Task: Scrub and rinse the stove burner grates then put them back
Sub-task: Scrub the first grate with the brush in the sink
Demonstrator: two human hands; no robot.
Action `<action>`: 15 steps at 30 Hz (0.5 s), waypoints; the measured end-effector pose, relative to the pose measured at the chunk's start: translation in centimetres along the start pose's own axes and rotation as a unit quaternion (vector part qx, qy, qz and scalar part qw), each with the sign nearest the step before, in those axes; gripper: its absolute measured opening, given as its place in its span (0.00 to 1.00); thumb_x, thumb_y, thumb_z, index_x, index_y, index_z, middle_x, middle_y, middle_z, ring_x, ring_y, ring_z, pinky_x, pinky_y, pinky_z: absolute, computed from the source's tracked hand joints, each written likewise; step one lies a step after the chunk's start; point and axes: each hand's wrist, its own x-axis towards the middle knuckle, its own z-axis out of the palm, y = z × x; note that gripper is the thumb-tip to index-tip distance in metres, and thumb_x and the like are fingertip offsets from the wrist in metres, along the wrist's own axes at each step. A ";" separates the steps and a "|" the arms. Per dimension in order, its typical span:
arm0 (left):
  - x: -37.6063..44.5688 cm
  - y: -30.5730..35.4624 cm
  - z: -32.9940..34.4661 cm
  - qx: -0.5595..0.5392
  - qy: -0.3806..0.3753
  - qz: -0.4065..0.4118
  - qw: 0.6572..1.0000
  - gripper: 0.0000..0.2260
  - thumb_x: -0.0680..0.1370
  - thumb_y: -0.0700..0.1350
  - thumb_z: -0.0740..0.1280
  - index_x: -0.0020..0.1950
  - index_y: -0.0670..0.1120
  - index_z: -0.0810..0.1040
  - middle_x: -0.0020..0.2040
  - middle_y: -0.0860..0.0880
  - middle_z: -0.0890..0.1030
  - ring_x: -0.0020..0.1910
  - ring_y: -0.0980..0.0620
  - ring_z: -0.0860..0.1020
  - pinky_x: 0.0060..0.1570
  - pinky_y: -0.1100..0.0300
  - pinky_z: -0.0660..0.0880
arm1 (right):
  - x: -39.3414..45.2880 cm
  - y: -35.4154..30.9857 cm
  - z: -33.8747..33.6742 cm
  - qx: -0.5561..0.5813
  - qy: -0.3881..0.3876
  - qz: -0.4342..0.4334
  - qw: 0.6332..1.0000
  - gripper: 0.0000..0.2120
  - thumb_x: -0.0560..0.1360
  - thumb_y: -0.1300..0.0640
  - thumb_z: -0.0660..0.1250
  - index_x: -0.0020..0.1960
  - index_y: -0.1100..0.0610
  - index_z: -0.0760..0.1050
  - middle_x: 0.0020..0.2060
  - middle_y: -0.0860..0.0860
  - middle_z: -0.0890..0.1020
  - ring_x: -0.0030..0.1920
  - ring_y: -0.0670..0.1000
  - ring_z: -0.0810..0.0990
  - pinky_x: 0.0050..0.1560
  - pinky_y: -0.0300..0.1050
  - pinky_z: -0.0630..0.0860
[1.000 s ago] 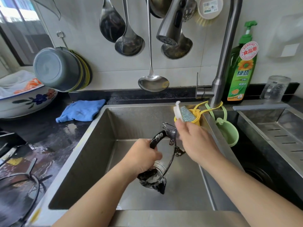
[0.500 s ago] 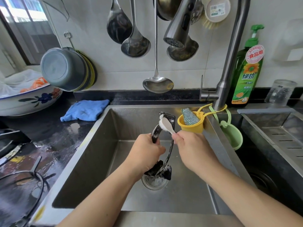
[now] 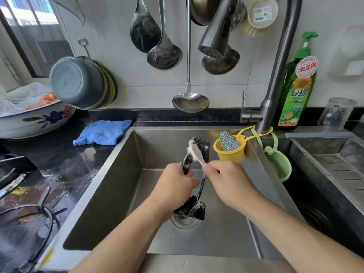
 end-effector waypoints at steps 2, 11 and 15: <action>-0.1 0.2 -0.6 0.000 -0.015 0.013 1.000 0.13 0.72 0.31 0.66 0.31 0.45 0.70 0.27 0.49 0.64 0.32 0.49 0.62 0.31 0.57 0.58 | -0.4 -0.2 0.1 0.031 -0.046 -0.027 0.998 0.18 0.82 0.49 0.62 0.39 0.55 0.80 0.22 0.45 0.67 0.25 0.44 0.64 0.27 0.38 0.59; 0.1 0.3 0.0 -0.004 -0.010 -0.013 1.000 0.22 0.70 0.29 0.64 0.28 0.51 0.60 0.28 0.49 0.60 0.30 0.50 0.59 0.31 0.57 0.57 | 0.2 0.3 -0.1 -0.050 0.031 -0.004 0.998 0.22 0.82 0.44 0.60 0.36 0.57 0.73 0.28 0.52 0.73 0.31 0.54 0.70 0.31 0.47 0.62; 0.0 0.2 0.5 0.001 -0.024 -0.009 1.000 0.18 0.72 0.32 0.65 0.34 0.51 0.61 0.30 0.49 0.61 0.33 0.48 0.60 0.33 0.56 0.58 | 0.0 0.1 -0.6 -0.139 0.099 0.005 0.985 0.22 0.83 0.45 0.60 0.34 0.54 0.66 0.27 0.49 0.70 0.29 0.52 0.68 0.28 0.46 0.60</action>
